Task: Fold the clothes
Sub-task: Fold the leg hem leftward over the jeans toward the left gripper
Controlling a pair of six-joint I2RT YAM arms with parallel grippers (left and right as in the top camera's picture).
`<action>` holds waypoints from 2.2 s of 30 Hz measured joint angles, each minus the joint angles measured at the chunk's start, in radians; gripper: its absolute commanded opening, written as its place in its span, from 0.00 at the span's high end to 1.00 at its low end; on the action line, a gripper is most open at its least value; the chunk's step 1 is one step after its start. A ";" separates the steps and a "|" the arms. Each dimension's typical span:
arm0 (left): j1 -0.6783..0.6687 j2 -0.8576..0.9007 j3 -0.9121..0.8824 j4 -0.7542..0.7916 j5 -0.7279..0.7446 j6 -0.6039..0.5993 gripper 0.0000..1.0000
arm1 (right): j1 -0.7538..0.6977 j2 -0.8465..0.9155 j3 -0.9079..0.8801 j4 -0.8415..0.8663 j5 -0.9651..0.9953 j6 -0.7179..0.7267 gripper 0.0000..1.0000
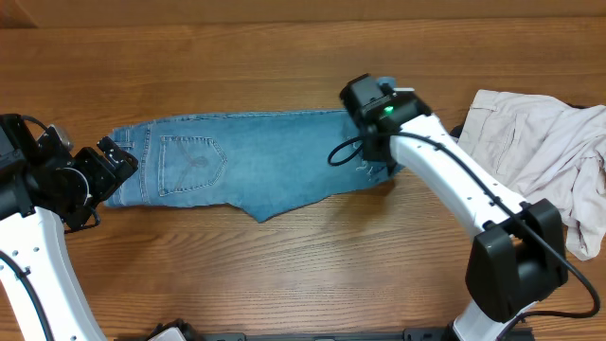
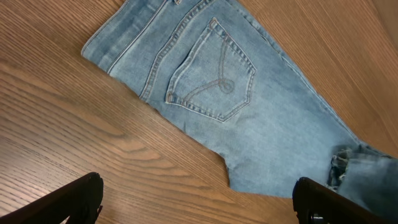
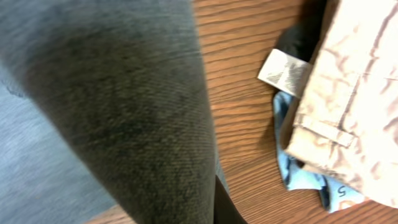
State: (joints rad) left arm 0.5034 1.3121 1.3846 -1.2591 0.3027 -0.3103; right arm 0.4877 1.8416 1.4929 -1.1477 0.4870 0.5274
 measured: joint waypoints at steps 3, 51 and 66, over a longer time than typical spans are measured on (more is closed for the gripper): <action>0.000 0.000 0.000 0.000 0.000 0.000 0.00 | 0.080 0.003 -0.001 0.010 0.011 0.018 0.96; 0.000 0.000 0.000 -0.011 0.000 0.000 0.00 | 0.363 0.157 0.043 0.156 -0.360 0.180 0.00; 0.000 0.000 0.000 -0.031 0.000 0.000 0.00 | 0.294 0.233 0.135 0.165 -0.421 0.015 0.16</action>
State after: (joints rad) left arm 0.5034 1.3121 1.3846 -1.2900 0.3027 -0.3099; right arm 0.7815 2.0750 1.6279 -0.9825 0.0658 0.5423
